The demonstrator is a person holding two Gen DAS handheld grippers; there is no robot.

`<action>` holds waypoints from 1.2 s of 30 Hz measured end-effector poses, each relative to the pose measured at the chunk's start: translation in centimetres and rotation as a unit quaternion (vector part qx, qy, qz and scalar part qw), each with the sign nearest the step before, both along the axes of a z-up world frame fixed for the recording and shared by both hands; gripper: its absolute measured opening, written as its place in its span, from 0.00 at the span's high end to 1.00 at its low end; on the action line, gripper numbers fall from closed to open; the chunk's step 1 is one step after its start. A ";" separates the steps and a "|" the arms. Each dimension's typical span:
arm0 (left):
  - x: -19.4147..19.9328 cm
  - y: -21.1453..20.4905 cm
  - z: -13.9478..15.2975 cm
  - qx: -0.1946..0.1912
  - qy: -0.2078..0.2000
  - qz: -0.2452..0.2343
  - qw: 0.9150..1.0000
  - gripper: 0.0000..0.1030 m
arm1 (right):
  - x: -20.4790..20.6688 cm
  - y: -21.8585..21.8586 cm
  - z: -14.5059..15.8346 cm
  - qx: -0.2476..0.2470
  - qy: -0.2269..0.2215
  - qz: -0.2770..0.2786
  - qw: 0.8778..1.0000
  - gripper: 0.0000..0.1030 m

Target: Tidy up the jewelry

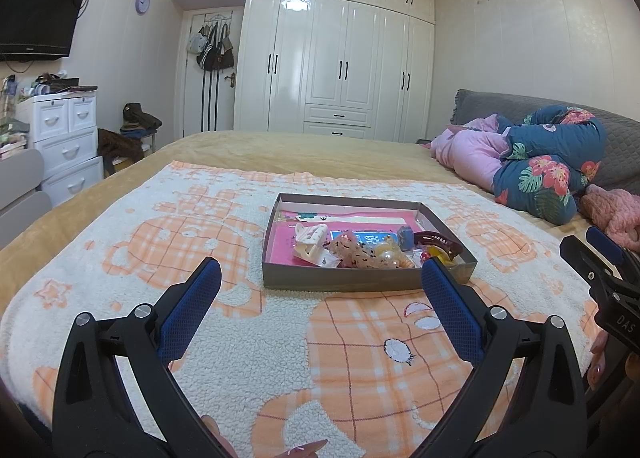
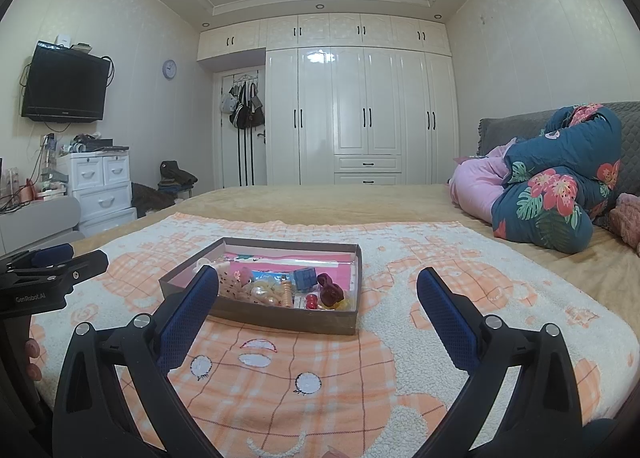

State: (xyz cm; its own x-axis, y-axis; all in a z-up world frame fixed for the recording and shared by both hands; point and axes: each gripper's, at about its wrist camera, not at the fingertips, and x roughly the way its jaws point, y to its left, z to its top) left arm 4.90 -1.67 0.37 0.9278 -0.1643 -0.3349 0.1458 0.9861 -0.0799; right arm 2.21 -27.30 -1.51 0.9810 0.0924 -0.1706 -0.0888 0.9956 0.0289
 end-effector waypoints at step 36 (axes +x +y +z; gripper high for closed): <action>0.2 0.3 -0.2 0.010 0.006 0.003 1.000 0.11 | 0.0 -0.1 -0.1 -0.003 0.001 -0.002 1.000 0.06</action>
